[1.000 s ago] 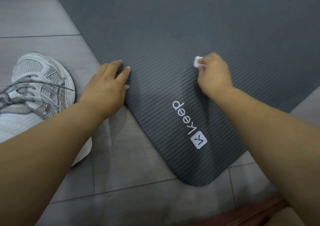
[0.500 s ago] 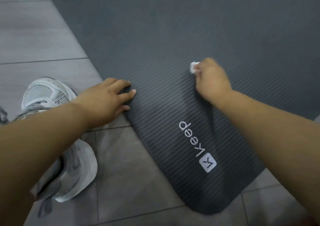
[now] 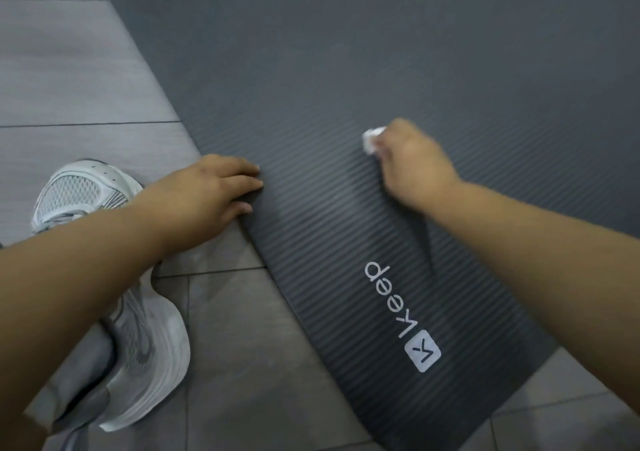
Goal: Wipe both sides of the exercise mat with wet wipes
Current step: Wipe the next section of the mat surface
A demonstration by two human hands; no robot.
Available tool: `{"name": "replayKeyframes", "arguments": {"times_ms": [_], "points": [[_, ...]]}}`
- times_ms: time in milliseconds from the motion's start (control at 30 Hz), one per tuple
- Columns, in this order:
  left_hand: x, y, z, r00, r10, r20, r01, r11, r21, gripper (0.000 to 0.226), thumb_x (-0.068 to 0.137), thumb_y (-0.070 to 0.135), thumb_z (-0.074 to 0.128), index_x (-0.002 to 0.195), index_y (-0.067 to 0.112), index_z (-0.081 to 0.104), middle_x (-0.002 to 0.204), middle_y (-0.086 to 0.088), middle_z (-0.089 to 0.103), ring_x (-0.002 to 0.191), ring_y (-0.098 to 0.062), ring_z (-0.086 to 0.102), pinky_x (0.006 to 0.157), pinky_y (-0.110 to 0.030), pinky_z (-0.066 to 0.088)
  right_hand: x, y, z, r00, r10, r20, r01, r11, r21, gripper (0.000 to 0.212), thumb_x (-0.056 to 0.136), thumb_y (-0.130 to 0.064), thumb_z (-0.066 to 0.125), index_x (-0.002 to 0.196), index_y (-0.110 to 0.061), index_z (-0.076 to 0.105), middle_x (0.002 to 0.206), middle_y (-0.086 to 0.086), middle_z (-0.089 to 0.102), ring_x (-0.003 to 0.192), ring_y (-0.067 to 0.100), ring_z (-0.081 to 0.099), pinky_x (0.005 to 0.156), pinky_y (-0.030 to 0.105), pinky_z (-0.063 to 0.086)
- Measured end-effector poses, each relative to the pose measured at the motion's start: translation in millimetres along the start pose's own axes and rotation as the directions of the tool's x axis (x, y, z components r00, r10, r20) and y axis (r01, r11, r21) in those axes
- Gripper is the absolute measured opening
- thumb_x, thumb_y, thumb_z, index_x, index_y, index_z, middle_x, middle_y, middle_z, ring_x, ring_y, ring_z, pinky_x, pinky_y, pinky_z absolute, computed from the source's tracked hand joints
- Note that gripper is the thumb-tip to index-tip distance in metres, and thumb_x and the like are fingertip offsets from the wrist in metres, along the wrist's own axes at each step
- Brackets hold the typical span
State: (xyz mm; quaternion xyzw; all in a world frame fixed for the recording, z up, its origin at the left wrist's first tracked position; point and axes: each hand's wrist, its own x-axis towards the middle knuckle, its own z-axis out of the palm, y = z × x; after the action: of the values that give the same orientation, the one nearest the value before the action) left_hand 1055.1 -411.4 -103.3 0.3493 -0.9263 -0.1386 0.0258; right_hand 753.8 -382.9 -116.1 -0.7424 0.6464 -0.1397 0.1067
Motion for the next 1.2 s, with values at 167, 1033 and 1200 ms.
{"name": "replayKeyframes", "arguments": {"times_ms": [167,1033,1200], "points": [[1.3,-7.9,4.7,0.984,-0.175,-0.024,0.174,0.984,-0.035,0.052,0.066,0.007,0.083,0.111,-0.01,0.063,0.121,-0.028,0.058,0.105,-0.049,0.057,0.096,-0.049,0.038,20.1,-6.4,2.5,0.78,0.612,-0.132,-0.598,0.79,0.132,0.024,0.085,-0.001,0.046,0.1,-0.006,0.064,0.109,0.014,0.054,0.1,0.031,0.055,0.078,0.023,0.035],[7.1,-26.6,-11.9,0.928,-0.37,-0.049,0.363,0.924,-0.12,0.046,0.079,0.0,0.069,0.124,0.0,0.058,0.141,-0.013,0.046,0.13,-0.034,0.041,0.111,-0.035,0.027,24.5,-81.4,35.8,0.941,-0.321,0.109,0.308,0.944,0.115,0.026,0.081,-0.002,0.047,0.101,-0.003,0.063,0.102,0.02,0.058,0.088,0.037,0.061,0.075,0.04,0.053],[12.3,-31.1,-9.8,0.915,-0.396,-0.081,0.384,0.914,-0.132,0.049,0.076,0.005,0.074,0.122,0.002,0.06,0.138,-0.011,0.05,0.129,-0.032,0.042,0.11,-0.03,0.023,59.9,-68.9,27.3,0.916,0.392,-0.079,-0.394,0.919,-0.003,0.028,0.09,-0.003,0.041,0.115,-0.003,0.053,0.124,0.015,0.044,0.1,0.034,0.052,0.083,0.036,0.038]]}}
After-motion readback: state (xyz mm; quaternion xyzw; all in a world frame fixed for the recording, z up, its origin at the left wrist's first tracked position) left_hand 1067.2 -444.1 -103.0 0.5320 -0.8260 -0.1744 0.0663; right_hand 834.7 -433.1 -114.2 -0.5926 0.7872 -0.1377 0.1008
